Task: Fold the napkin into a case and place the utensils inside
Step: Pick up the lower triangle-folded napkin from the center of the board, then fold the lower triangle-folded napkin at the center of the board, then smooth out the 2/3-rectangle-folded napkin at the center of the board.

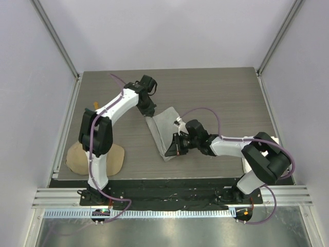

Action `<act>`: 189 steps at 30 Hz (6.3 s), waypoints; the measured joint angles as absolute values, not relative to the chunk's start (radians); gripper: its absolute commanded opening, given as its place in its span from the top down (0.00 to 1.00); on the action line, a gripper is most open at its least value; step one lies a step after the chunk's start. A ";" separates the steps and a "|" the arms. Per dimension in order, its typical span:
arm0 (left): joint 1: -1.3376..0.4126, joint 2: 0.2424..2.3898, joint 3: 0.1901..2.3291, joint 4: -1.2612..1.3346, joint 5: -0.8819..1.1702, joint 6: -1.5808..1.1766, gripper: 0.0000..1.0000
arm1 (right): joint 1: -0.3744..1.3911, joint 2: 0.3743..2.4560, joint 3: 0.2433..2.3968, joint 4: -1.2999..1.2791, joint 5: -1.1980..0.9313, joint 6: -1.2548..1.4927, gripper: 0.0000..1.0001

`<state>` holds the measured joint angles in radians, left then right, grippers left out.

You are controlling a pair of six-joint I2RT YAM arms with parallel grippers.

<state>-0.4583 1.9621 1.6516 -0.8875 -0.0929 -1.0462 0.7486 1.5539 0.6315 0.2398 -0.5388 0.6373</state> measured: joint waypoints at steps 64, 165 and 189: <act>-0.543 2.254 1.866 -0.799 -0.163 -1.106 1.00 | 0.433 1.673 0.638 0.133 -0.718 0.547 0.99; -0.795 1.850 1.222 -0.381 0.076 -0.869 1.00 | 0.417 1.647 0.635 0.060 -0.673 0.575 0.94; -0.831 1.892 1.195 -0.355 0.093 -0.882 1.00 | 0.401 1.492 0.837 -0.310 -0.422 0.391 0.98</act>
<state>-0.8314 1.8923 1.1954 -0.3550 0.0933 -0.8818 0.4011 1.4921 0.8371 -0.3096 -0.4225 0.3908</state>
